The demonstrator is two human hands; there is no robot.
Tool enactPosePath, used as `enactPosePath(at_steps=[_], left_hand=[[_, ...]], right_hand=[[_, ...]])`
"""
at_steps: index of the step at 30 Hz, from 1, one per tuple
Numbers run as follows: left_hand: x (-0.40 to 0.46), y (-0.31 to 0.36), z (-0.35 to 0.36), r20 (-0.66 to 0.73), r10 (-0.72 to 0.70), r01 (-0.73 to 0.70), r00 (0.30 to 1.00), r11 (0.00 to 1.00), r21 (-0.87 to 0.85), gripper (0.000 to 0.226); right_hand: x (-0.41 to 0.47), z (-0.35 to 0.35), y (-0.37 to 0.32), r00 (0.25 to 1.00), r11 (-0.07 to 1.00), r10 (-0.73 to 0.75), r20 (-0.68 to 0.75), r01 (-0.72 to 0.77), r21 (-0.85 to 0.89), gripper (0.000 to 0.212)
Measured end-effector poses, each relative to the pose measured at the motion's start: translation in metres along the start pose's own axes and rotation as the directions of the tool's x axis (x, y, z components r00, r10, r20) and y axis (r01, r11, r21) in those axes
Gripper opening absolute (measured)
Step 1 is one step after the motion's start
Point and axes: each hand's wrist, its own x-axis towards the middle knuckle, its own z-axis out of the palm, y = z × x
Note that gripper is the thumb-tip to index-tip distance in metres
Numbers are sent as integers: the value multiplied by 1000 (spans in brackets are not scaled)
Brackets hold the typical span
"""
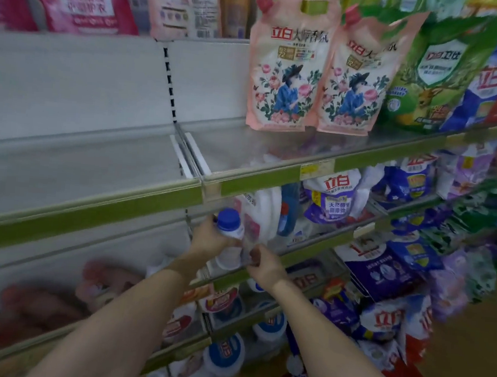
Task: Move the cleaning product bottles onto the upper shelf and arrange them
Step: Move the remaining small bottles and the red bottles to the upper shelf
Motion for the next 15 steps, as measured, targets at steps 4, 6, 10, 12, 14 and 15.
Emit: enactPosePath(at_steps=[4, 6, 10, 12, 14, 15], left_hand=[[-25, -6, -26, -129, -126, 102, 984, 978, -180, 64], [-43, -9, -37, -159, -134, 100, 978, 975, -200, 61], [-88, -22, -60, -182, -201, 157, 963, 960, -234, 71], [-112, -31, -73, -212, -284, 225, 935, 938, -264, 83], [-135, -43, -88, -225, -380, 288, 897, 889, -355, 82], [-146, -48, -95, -220, -415, 306, 883, 863, -402, 72]], right_hand=[[-8, 3, -12, 976, 998, -63, 210, 64, 2, 39], [-12, 12, -20, 963, 996, -83, 257, 92, -21, 51], [-25, 42, -36, 898, 986, -143, 415, 167, -20, 62], [-37, 58, -46, 841, 987, -144, 521, 162, 12, 67], [-46, 77, -52, 798, 985, -153, 583, 173, 22, 67], [-54, 85, -59, 781, 984, -158, 605, 177, 29, 65]])
